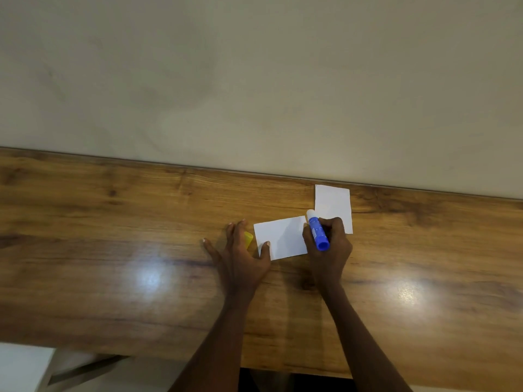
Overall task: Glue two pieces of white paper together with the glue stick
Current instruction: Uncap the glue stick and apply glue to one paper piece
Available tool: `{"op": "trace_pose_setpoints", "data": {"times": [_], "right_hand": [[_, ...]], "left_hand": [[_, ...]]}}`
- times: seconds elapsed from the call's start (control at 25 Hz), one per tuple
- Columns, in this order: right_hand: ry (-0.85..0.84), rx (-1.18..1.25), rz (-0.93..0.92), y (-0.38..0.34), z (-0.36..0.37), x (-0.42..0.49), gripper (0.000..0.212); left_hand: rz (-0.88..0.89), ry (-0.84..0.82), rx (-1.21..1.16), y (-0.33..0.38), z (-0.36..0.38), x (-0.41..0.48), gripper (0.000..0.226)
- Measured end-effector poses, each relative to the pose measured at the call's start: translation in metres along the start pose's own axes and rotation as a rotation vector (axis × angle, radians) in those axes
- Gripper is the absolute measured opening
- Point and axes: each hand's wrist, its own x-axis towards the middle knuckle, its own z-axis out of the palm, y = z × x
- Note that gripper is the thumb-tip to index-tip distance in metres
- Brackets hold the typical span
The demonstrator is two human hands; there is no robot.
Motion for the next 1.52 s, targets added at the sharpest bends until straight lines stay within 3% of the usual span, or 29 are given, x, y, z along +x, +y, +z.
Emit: {"op": "trace_pose_setpoints", "data": {"times": [0.12, 0.28, 0.44, 0.64, 0.72, 0.76, 0.84, 0.96, 1.0, 1.08, 1.2, 1.32, 1.52], "right_hand": [[-0.128, -0.037, 0.060, -0.006, 0.009, -0.027, 0.035], [-0.511, -0.420, -0.089, -0.001, 0.020, -0.031, 0.047], [-0.722, -0.263, -0.226, -0.012, 0.014, 0.002, 0.043], [-1.204, -0.408, -0.431, -0.022, 0.009, 0.048, 0.054], [-1.306, -0.441, -0.480, -0.025, 0.010, 0.056, 0.053], [-1.281, -0.417, -0.499, -0.026, 0.011, 0.057, 0.050], [-1.015, -0.180, -0.420, -0.026, 0.014, 0.048, 0.033], [-0.567, 0.388, 0.074, -0.025, 0.024, 0.019, 0.020], [-0.478, 0.459, 0.185, -0.023, 0.029, 0.011, 0.018], [-0.362, 0.378, 0.211, -0.019, 0.038, 0.002, 0.010], [-0.323, 0.248, 0.097, -0.022, 0.044, 0.002, 0.010], [-0.416, 0.156, -0.022, -0.026, 0.047, 0.003, 0.011], [-0.455, 0.043, -0.087, -0.026, 0.044, 0.005, 0.013]], "left_hand": [[-0.006, -0.005, -0.005, 0.000, 0.000, 0.000, 0.064], [-0.008, -0.009, -0.013, 0.000, -0.001, 0.001, 0.064], [-0.004, 0.003, -0.018, -0.001, 0.001, 0.001, 0.062], [-0.009, 0.004, -0.006, -0.002, 0.002, 0.001, 0.059], [0.003, 0.011, 0.006, -0.002, 0.002, 0.002, 0.058], [0.011, 0.013, 0.009, -0.002, 0.002, 0.002, 0.058], [0.015, 0.009, 0.020, -0.001, 0.001, 0.001, 0.059], [0.011, 0.014, 0.031, 0.000, 0.000, 0.001, 0.060], [0.013, 0.015, 0.026, 0.001, 0.000, 0.001, 0.059], [0.023, 0.018, 0.019, 0.001, 0.000, 0.001, 0.059], [0.034, 0.017, 0.022, 0.001, -0.002, 0.001, 0.060], [0.048, 0.013, 0.020, 0.001, -0.003, 0.000, 0.060], [0.058, 0.010, 0.024, 0.002, -0.004, 0.001, 0.059]]}}
